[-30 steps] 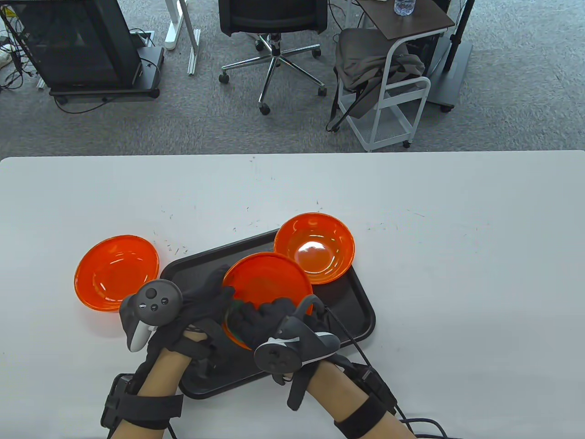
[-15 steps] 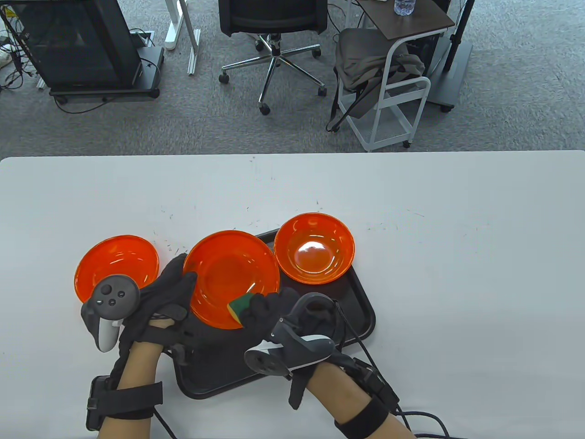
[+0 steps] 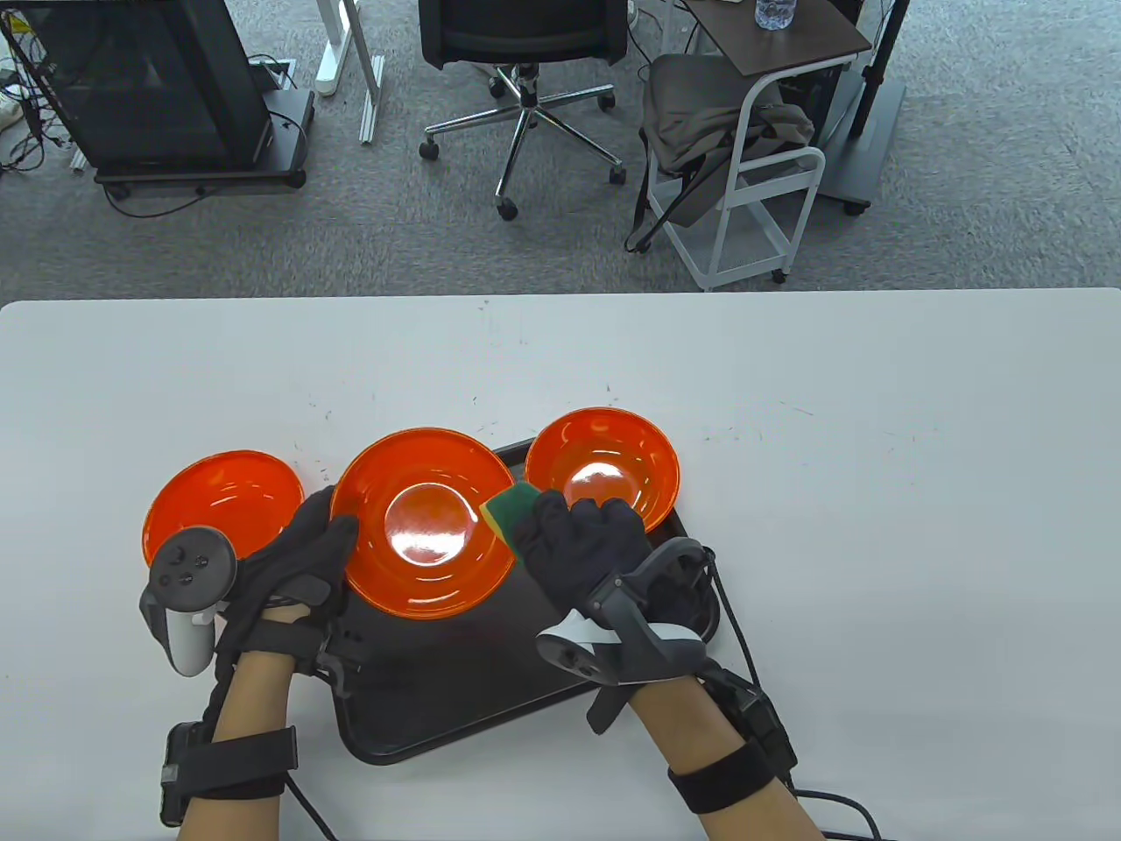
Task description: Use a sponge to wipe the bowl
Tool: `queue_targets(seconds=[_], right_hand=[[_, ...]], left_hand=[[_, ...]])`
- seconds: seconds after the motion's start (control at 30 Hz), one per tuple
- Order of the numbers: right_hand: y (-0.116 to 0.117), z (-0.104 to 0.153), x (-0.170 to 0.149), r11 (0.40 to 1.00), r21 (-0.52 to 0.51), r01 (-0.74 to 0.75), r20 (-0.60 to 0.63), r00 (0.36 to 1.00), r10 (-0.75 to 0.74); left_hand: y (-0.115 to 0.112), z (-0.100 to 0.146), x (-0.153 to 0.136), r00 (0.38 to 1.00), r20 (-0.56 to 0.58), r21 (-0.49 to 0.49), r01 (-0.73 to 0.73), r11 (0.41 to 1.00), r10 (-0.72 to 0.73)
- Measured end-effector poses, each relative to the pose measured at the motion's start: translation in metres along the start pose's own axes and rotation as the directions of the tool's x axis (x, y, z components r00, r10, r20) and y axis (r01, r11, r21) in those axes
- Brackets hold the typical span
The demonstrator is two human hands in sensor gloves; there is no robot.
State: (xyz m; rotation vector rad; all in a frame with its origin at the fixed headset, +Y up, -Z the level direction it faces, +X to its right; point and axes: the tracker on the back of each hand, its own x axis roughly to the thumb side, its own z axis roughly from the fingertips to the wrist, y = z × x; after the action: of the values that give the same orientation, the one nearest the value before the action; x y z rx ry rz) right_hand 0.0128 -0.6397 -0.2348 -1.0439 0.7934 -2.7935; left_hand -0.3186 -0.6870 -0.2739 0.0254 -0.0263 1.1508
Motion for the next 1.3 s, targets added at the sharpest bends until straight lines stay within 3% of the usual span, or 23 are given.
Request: queue_targets(seconds=[0.13,0.23,0.37,0.43,0.5,0.57,0.67,0.87,1.13,1.3], right_hand=[[0.004,0.005,-0.015,0.998,-0.017,0.065,-0.047,0.997,-0.066],[0.008,0.010,-0.026,0.965,-0.097,0.245,-0.118,0.960,-0.255],[0.014,0.017,-0.040,0.814,-0.267,0.516,-0.219,0.790,-0.572],[0.020,0.018,-0.042,0.705,-0.287,0.649,-0.199,0.679,-0.706],[0.030,0.017,-0.041,0.539,-0.291,0.791,-0.156,0.516,-0.842],[0.034,0.017,-0.040,0.447,-0.298,0.843,-0.109,0.436,-0.894],[0.035,0.016,-0.040,0.364,-0.330,0.871,-0.073,0.360,-0.930],[0.034,0.016,-0.038,0.322,-0.349,0.880,-0.058,0.323,-0.945],[0.037,0.016,-0.038,0.204,-0.391,0.897,-0.045,0.203,-0.978],[0.050,0.016,-0.033,0.135,-0.356,0.925,-0.072,0.117,-0.991]], left_hand=[[0.001,0.000,-0.001,1.000,-0.003,-0.007,-0.010,1.000,0.010],[0.001,0.000,-0.001,0.999,-0.004,-0.004,-0.035,0.999,0.035],[0.001,-0.001,-0.004,0.993,-0.010,-0.019,-0.118,0.993,0.118],[-0.001,-0.001,-0.005,0.985,-0.008,-0.034,-0.172,0.985,0.171],[-0.005,-0.002,-0.005,0.978,-0.010,-0.055,-0.207,0.977,0.207],[-0.008,-0.002,-0.005,0.979,-0.013,-0.067,-0.204,0.977,0.204],[-0.008,-0.002,-0.005,0.983,-0.034,-0.070,-0.181,0.981,0.179],[-0.012,-0.002,0.001,0.995,-0.029,-0.130,-0.096,0.987,0.093],[-0.027,-0.005,0.013,0.995,0.031,-0.304,-0.081,0.949,0.095],[-0.045,-0.004,0.025,0.990,0.101,-0.410,-0.045,0.911,0.095]])
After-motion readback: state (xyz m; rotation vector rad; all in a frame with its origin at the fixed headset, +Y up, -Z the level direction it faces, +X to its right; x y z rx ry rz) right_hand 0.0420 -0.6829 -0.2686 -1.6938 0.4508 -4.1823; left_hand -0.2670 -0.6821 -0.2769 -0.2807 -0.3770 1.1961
